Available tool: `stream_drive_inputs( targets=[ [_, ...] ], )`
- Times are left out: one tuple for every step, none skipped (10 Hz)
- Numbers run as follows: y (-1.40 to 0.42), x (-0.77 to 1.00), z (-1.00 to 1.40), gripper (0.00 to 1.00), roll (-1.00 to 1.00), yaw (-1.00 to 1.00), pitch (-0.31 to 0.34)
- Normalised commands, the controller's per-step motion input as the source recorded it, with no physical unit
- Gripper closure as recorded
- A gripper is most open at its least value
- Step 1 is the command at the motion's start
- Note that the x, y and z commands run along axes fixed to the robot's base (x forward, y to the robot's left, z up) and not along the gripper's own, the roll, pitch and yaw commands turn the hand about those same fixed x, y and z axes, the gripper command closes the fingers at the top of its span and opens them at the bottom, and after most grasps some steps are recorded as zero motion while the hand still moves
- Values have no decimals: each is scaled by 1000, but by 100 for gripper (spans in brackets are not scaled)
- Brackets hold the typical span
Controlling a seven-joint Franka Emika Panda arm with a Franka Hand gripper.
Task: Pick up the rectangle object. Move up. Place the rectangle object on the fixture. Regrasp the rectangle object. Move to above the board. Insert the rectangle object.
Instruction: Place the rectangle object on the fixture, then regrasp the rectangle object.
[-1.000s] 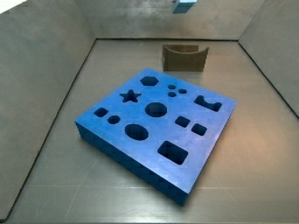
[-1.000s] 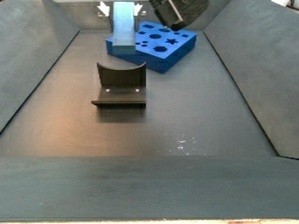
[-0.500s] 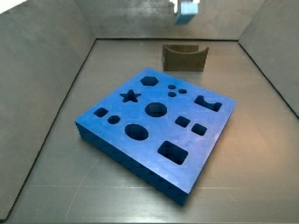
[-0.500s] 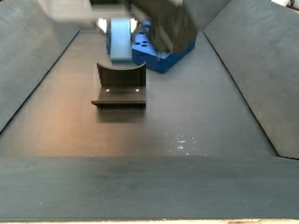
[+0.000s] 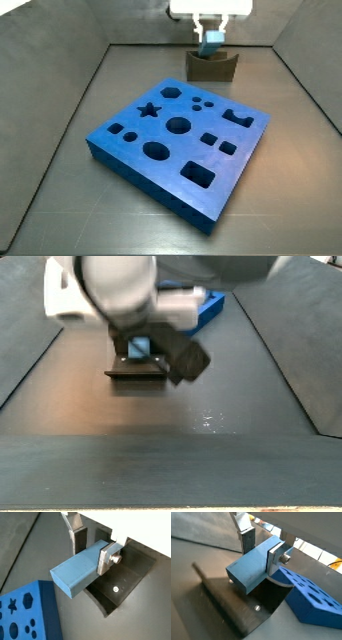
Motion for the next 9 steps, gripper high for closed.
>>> stream_drive_inputs(
  targets=[
    [116, 186, -873, 100, -884, -151, 157],
    [98, 157, -704, 100, -699, -148, 134],
    [68, 109, -420, 100, -432, -153, 90],
    [80, 93, -358, 100, -311, -157, 60],
    [59, 71, -354, 100, -234, -145, 2],
    [56, 70, -352, 100, -219, -141, -7],
    [0, 0, 0, 0, 0, 0, 0],
    [0, 0, 1000, 0, -8, 12, 36],
    [2, -9, 1000, 0, 1, 19, 46]
  ],
)
